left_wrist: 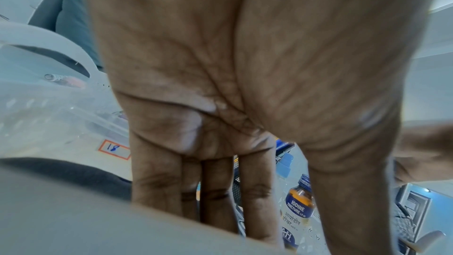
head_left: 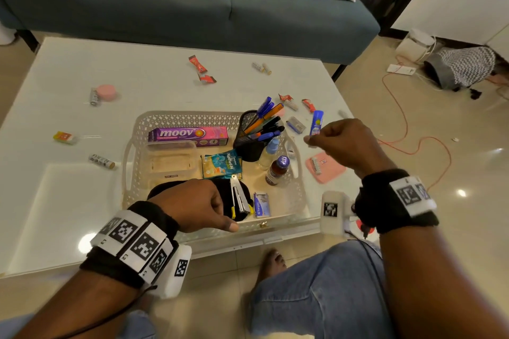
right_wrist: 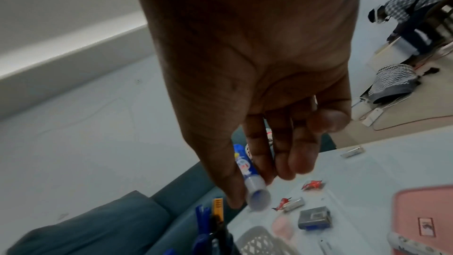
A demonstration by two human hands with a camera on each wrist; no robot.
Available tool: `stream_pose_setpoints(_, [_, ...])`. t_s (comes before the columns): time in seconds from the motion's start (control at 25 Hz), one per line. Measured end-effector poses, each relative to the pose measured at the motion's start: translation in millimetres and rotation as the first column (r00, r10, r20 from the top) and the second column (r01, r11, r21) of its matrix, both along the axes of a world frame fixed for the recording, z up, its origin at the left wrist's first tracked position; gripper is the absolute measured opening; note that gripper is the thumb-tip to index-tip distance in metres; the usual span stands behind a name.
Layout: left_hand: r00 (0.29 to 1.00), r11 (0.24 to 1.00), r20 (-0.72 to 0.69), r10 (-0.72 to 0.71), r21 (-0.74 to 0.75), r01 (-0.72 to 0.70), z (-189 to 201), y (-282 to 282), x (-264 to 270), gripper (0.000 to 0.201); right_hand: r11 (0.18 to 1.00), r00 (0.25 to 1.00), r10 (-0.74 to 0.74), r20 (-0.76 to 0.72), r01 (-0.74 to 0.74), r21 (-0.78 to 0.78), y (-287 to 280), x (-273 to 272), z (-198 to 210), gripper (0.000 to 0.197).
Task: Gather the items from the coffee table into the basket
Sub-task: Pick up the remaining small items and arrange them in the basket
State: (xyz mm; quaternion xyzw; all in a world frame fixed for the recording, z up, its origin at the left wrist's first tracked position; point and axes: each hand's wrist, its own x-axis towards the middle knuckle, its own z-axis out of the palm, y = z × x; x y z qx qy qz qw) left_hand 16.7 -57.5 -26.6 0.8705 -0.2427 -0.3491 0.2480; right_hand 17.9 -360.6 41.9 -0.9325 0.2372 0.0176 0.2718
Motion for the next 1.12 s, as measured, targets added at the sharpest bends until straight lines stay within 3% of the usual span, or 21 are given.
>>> stream_pose_setpoints(0.16, [1.0,1.0,0.013,0.004,0.005,-0.004,3.3,0.0,-1.9,0.042,0.997,0.983,0.081,-0.167,-0.081,0.006,32.2,-37.6,19.2,0.028])
stream_pose_setpoints(0.36, [1.0,0.999,0.011,0.004,0.038,-0.005,5.1,-1.7,-0.5,0.043,0.962,0.899,0.129,-0.418,-0.217,-0.169,65.0,-44.3,-20.4,0.052])
stream_pose_setpoints(0.52, [1.0,0.999,0.008,0.015,0.048,-0.015,4.7,-1.6,-0.2,0.043,0.917,0.876,0.091,-0.474,-0.26,-0.304,77.6,-40.1,-39.1,0.056])
stream_pose_setpoints(0.76, [1.0,0.998,0.015,0.007,0.062,-0.008,5.2,-4.1,0.4,0.04,0.874,0.885,0.102,-0.454,-0.298,-0.385,75.6,-38.9,-52.4,0.058])
stream_pose_setpoints(0.88, [1.0,0.999,0.013,0.003,0.054,-0.004,3.8,-2.9,0.7,0.038,0.921,0.9,0.115,-0.42,-0.255,-0.295,60.4,-32.3,-54.7,0.057])
stream_pose_setpoints(1.0, [1.0,0.999,0.003,-0.012,0.037,0.012,1.4,-1.5,1.2,0.039,0.984,0.967,0.084,-0.241,-0.118,-0.132,29.3,-17.2,-40.0,0.035])
stream_pose_setpoints(1.12, [1.0,1.0,-0.009,-0.015,0.003,0.015,-0.3,-2.1,1.8,0.041,0.994,0.999,0.021,-0.049,-0.026,-0.105,-3.9,12.9,-22.6,0.025])
